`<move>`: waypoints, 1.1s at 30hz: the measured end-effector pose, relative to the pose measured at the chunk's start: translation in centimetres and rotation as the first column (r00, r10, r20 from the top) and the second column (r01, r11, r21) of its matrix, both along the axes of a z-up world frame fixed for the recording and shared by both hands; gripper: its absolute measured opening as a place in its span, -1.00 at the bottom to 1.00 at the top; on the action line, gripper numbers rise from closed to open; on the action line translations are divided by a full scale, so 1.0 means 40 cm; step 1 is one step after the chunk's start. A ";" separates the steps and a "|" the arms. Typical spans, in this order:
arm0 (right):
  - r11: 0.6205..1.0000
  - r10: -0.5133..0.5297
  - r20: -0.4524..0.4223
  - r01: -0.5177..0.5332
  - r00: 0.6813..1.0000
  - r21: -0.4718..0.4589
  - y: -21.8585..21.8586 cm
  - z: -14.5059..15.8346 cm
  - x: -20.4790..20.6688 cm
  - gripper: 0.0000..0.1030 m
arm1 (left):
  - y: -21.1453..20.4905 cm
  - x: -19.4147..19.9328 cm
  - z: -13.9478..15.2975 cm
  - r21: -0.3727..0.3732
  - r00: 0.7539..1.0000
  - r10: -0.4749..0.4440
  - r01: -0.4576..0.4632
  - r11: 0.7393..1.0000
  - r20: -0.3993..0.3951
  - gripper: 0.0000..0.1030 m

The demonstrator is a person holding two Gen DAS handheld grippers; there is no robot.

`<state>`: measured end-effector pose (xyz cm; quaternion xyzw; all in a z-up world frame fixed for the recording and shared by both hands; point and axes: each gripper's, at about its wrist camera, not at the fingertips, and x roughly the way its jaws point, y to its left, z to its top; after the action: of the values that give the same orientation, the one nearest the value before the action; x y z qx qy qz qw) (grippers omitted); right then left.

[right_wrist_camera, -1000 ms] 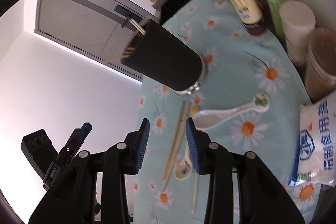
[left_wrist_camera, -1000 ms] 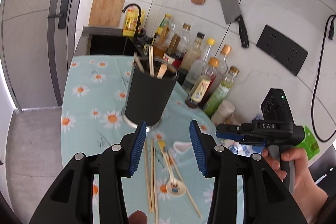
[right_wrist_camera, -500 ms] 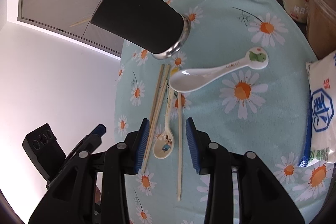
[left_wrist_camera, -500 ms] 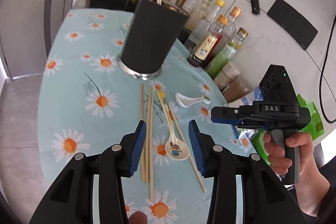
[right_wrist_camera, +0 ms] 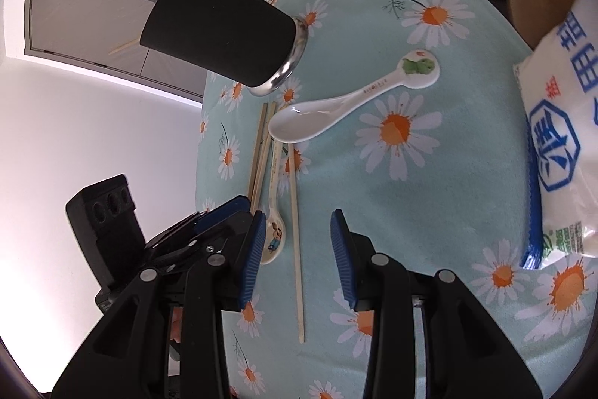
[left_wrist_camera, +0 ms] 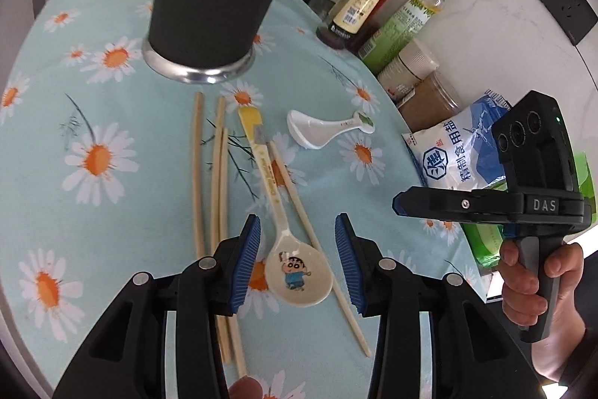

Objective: Organize utensils
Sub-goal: 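Lower the left tool and grasp the cartoon-printed spoon by its yellow handle, then grasp the white frog-print ceramic spoon with the right tool while the left holds its spoon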

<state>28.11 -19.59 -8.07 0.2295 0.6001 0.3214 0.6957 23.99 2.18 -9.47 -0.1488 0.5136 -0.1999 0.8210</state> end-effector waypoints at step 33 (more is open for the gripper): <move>0.998 -0.008 -0.045 0.010 0.999 0.054 0.016 -0.020 0.027 -0.28 | 0.048 0.140 -0.089 -0.234 0.971 -0.107 0.056 0.971 -0.212 -0.84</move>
<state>29.17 -18.96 -8.87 0.2582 0.6056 0.3291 0.6770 29.58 4.10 -13.03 -0.2417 0.5821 -0.2730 0.7268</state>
